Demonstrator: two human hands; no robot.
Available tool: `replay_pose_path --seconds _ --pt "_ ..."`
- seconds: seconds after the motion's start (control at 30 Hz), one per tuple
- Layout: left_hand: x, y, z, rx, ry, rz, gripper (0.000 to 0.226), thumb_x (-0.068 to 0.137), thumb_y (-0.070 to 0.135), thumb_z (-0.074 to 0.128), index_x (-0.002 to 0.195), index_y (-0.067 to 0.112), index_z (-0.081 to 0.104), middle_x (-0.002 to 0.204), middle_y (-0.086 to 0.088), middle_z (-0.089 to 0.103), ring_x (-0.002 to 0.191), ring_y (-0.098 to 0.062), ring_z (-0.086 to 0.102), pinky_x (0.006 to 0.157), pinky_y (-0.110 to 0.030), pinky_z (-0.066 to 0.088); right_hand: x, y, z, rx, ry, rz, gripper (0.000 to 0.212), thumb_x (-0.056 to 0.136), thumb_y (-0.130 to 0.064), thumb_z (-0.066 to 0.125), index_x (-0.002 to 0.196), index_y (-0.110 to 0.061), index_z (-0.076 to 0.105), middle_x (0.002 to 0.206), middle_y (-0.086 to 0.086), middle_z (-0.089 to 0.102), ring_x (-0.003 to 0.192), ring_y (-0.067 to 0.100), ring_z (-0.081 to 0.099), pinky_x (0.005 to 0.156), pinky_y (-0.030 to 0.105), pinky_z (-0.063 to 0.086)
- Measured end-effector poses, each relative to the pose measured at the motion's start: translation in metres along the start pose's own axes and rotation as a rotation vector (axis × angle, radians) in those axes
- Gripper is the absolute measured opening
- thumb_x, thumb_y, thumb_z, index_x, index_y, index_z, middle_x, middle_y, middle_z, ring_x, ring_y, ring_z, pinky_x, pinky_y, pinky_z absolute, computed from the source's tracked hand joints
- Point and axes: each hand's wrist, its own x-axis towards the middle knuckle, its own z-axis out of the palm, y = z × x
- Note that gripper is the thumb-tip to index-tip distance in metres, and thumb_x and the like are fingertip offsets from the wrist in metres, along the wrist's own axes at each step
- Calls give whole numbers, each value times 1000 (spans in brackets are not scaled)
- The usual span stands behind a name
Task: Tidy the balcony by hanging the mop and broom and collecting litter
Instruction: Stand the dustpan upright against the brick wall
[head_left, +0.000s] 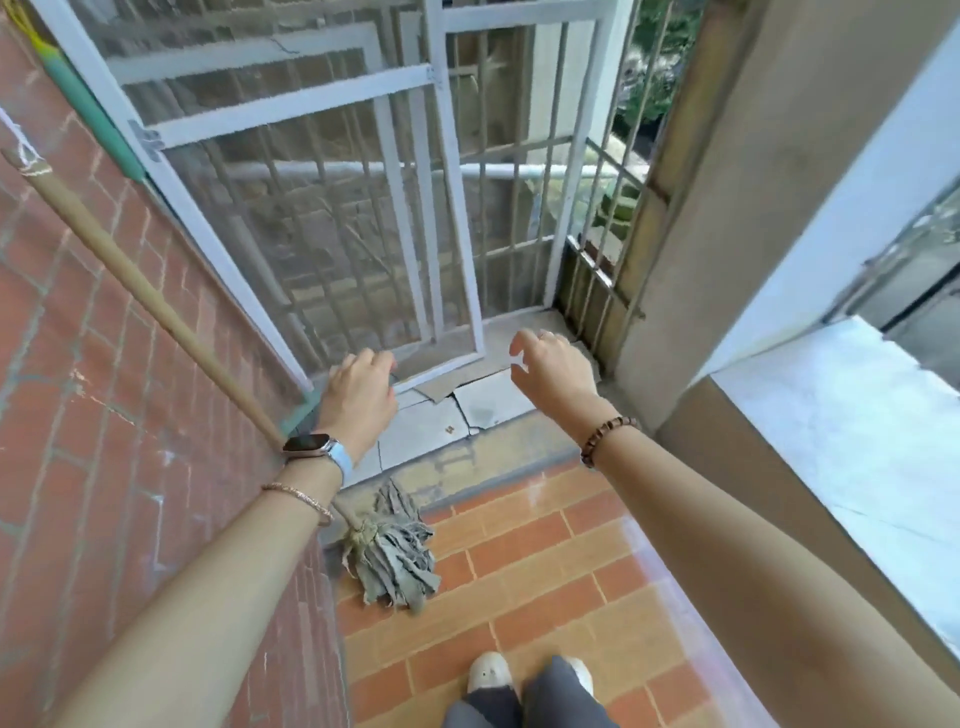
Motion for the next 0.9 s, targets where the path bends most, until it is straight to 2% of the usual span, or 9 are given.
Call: replay_pose_path --seconds 0.17,0.33,0.47,0.63,0.77,0.9 --pt "-1 79 33 -33 -58 224 29 86 6 54 113 12 58 110 -10 61 106 -32 53 90 -42 39 -67 68 -18 -34 44 205 25 89 -16 52 114 -14 56 112 9 61 107 31 55 76 36 46" --pt "-20 157 58 -72 -91 428 29 84 9 58 112 14 60 108 -9 64 106 -31 55 91 -41 41 -154 122 -38 -58 82 403 19 90 -17 50 106 -8 53 103 12 60 100 33 55 73 40 49" --pt "-47 217 70 -41 -119 585 29 82 8 59 110 13 62 104 -10 67 101 -32 58 89 -42 42 -235 155 -53 -57 126 571 17 91 -21 49 103 -10 53 101 9 60 98 32 54 72 38 47" --pt "-90 287 81 -34 -154 778 25 84 13 57 109 13 59 103 -9 62 101 -32 56 87 -42 41 -335 181 -58 -89 121 790 15 93 -22 49 102 -11 50 101 9 59 97 32 55 67 35 41" --pt "-127 340 91 -48 -203 927 27 85 13 56 112 15 58 104 -7 61 102 -30 54 89 -39 39 -412 186 -58 -77 161 958 20 93 -26 52 108 -12 51 103 8 60 98 30 56 73 37 48" --pt "-162 396 101 -64 -251 1124 28 84 13 58 112 15 58 104 -7 62 101 -29 55 89 -39 41 -476 183 -58 -50 239 1156 21 93 -27 53 109 -13 53 104 7 61 98 29 57 75 38 48"
